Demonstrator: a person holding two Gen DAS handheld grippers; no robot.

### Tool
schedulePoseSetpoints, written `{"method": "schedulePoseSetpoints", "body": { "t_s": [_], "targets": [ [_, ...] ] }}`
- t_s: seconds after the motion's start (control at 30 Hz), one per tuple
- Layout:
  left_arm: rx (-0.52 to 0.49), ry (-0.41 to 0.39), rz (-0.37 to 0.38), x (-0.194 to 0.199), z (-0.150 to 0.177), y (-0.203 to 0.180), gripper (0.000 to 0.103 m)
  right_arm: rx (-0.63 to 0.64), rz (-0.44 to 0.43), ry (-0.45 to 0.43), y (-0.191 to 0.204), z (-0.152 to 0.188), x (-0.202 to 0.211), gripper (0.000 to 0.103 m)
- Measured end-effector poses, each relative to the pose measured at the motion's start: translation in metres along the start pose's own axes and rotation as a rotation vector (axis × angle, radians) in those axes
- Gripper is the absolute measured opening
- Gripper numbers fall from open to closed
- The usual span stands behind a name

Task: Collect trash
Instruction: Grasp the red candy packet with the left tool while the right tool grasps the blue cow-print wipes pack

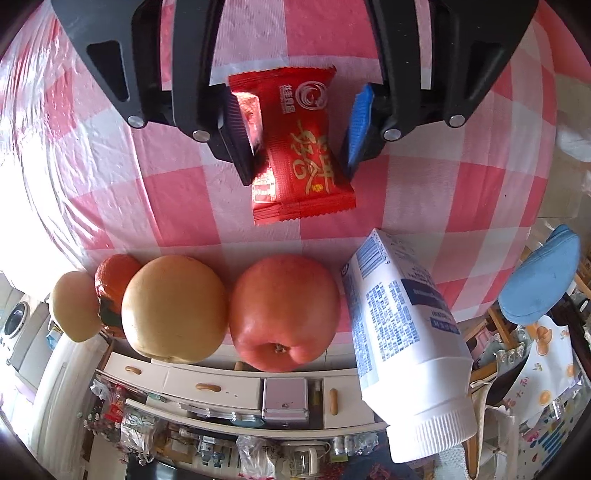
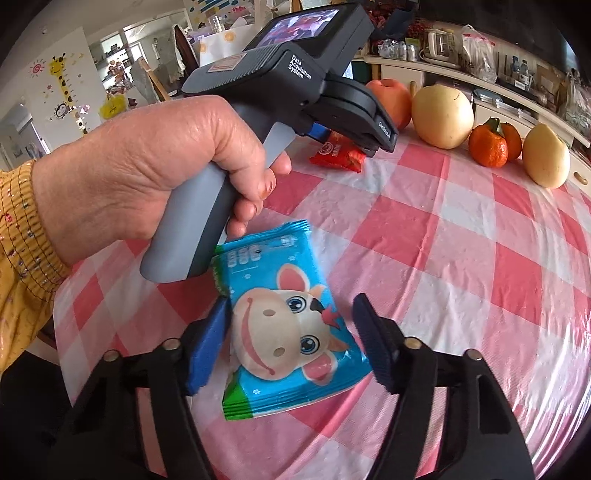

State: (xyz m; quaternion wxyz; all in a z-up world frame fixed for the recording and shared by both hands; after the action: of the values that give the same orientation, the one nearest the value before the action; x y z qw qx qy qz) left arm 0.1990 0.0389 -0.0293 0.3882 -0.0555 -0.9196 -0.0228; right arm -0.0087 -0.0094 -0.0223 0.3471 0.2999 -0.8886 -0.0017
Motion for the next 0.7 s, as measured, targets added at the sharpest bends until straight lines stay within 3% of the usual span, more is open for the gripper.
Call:
{"method": "schedulePoseSetpoints", "body": {
  "t_s": [0.33,0.7],
  "targets": [
    [0.034,0.016,0.012,0.02,0.019,0.024,0.042,-0.004,-0.008,-0.001,-0.005,-0.001,0.002,0.05],
    [0.055,-0.03,0.051,0.067,0.024,0.039,0.039,-0.025,-0.006,-0.027,-0.006,-0.001,0.004,0.045]
  ]
}}
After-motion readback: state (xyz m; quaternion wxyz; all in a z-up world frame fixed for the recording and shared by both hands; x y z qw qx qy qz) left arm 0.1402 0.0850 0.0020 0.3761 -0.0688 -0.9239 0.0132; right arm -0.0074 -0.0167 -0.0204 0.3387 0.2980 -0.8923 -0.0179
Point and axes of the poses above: each gripper's, at about its wrist camera, not at the fingertips, and x roughly against the way its jaws point, y to its left, z to its underside, the point moved 5 cm from there along -x, roughly the way its jaws point, and after that the axes turned 13 degrees about -y, right-handed, at the moved point
